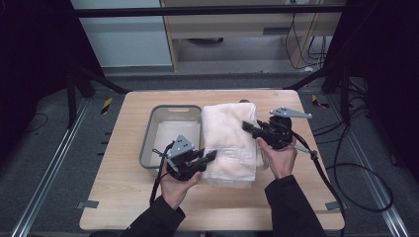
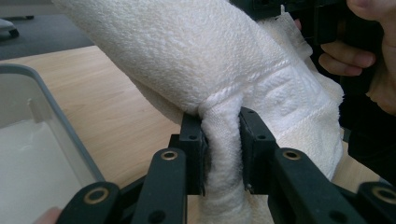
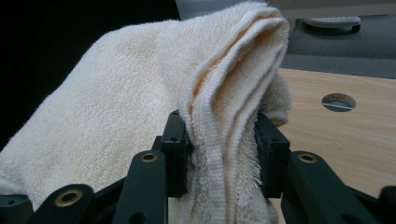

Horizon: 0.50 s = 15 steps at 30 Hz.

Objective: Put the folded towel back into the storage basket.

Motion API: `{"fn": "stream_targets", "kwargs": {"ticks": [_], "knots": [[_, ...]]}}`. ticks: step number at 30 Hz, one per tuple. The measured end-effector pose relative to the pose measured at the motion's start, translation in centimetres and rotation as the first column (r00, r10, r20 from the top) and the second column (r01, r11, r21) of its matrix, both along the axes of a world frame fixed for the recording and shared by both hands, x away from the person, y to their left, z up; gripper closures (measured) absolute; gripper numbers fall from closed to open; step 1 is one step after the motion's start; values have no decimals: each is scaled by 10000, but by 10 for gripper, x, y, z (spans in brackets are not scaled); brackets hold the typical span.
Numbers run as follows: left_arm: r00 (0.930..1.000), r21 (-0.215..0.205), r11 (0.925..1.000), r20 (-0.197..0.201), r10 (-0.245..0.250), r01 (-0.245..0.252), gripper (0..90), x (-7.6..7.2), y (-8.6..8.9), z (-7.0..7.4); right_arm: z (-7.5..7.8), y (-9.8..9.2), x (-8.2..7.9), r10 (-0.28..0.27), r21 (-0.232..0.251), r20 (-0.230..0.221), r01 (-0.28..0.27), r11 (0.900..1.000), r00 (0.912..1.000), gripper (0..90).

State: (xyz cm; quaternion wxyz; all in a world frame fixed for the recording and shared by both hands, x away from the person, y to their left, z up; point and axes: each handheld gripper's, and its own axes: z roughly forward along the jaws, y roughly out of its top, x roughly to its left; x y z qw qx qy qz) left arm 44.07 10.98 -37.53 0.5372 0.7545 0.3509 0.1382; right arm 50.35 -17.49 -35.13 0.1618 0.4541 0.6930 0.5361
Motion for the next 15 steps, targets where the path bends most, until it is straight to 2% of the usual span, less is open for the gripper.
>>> {"fn": "stream_targets", "kwargs": {"ticks": [15], "knots": [[9994,-213,9996,286,207,-201,730,0,27,14,16,26,5,162,32,170,-162,9999,9997,633]]}}
